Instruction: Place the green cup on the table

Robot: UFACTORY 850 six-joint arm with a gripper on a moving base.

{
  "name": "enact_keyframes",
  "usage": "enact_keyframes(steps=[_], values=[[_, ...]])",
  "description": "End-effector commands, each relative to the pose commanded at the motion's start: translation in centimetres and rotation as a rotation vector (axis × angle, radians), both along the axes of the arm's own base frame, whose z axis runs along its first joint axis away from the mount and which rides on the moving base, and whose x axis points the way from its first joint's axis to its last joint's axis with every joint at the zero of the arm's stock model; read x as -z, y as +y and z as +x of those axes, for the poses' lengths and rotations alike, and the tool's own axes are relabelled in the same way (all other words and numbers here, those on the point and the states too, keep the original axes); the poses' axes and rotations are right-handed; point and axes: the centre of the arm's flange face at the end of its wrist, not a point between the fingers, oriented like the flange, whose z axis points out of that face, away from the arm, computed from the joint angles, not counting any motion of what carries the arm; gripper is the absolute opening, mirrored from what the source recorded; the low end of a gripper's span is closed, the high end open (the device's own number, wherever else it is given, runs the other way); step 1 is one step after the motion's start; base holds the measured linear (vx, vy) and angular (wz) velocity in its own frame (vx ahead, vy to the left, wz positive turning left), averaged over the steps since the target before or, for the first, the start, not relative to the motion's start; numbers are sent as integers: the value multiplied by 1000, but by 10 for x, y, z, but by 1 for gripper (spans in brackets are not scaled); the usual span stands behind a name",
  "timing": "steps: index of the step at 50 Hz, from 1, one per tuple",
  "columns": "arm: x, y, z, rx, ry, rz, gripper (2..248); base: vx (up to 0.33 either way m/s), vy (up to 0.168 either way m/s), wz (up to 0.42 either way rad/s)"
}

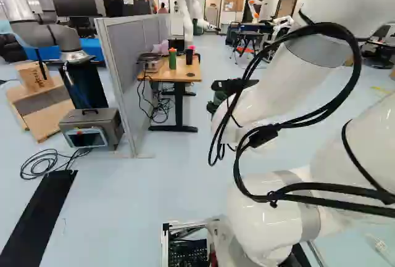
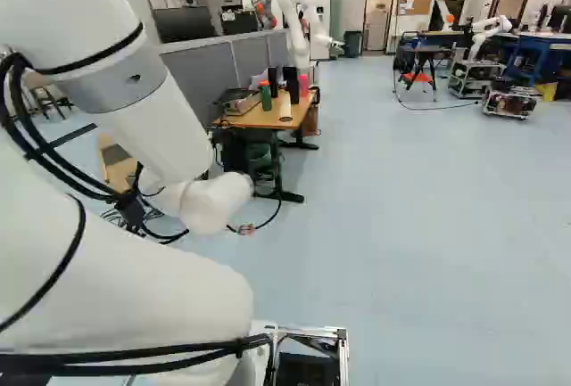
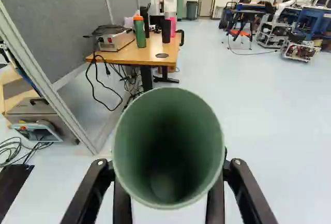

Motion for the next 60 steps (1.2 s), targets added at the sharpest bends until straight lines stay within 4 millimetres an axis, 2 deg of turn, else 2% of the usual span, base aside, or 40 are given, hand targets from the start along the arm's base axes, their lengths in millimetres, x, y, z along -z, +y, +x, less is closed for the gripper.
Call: enact_keyframes(steps=[29,48,60], values=[[0,0,0,0,0,0,126,70,2,-2],[0,0,0,0,0,0,126,166,53,277],[0,0,0,0,0,0,126,282,-77,65]])
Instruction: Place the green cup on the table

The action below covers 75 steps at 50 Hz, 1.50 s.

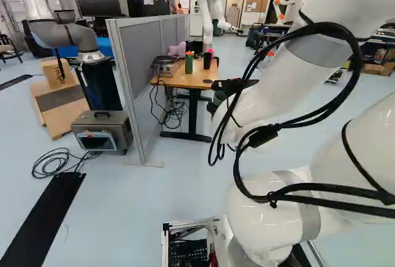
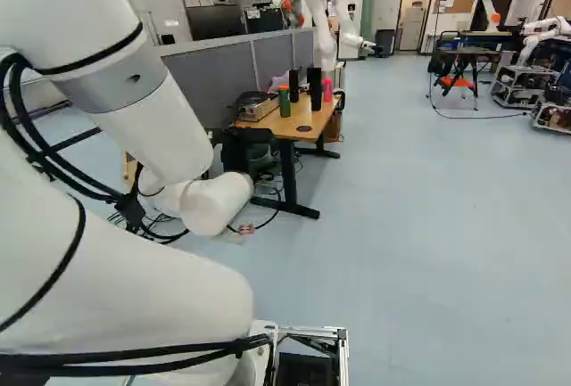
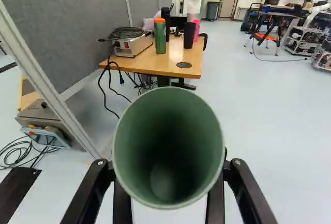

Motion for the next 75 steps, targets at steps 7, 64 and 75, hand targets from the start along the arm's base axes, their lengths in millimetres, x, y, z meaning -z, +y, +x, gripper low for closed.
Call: enact_keyframes(steps=[7,64,75], values=[[0,0,0,0,0,0,126,345,-108,8],[-16,0,40,0,-21,0,126,295,-41,16],[-28,0,61,0,-46,0,126,0,0,0]])
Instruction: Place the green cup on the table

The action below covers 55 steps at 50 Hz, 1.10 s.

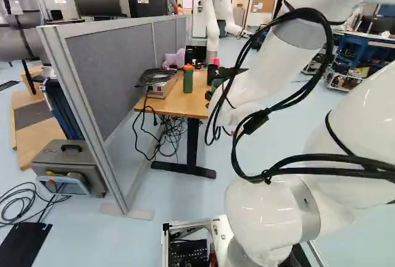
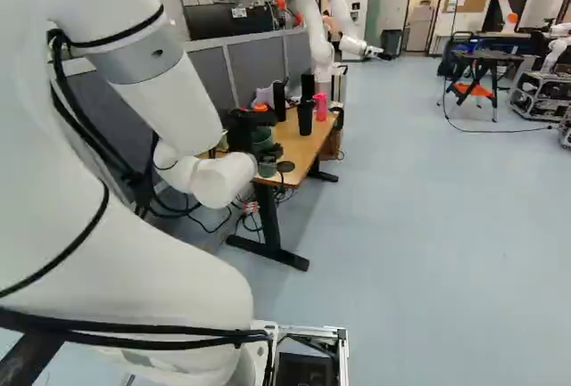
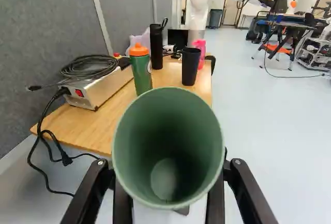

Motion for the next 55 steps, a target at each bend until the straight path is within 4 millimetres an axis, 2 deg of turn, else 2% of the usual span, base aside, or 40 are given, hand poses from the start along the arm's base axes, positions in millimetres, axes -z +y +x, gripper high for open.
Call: enact_keyframes(steps=[31,55], values=[[-30,0,60,0,-36,0,126,0,0,0],[-22,0,106,0,104,0,126,0,0,0]])
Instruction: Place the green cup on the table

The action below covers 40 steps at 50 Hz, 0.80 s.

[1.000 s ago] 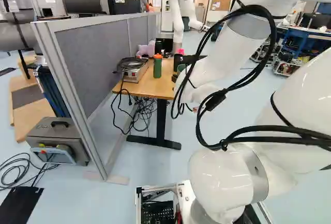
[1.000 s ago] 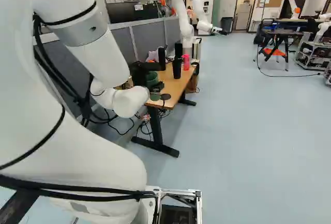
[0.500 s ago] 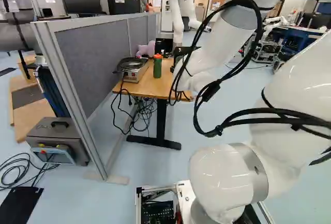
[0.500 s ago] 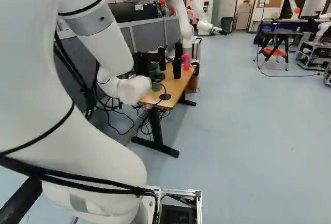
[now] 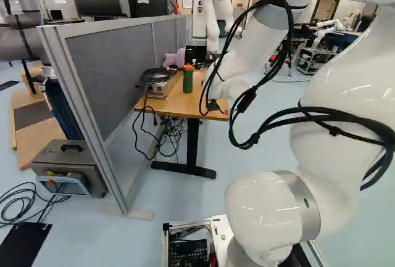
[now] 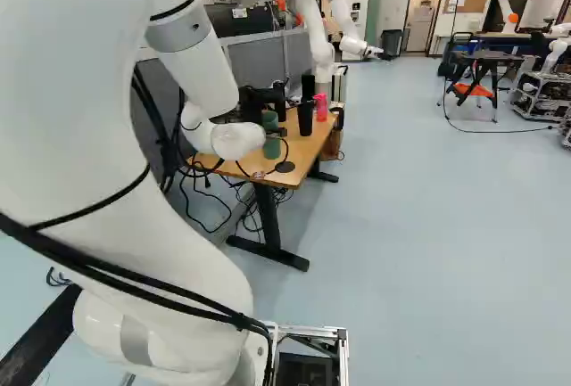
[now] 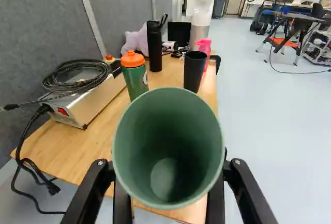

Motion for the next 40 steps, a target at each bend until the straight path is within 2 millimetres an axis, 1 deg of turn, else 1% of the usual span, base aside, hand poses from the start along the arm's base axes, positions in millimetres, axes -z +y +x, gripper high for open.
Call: enact_keyframes(steps=[14,26,40], values=[[6,0,29,0,27,0,126,0,0,0],[19,1,55,-1,45,0,126,0,0,0],[36,6,86,-12,64,0,126,0,0,0]])
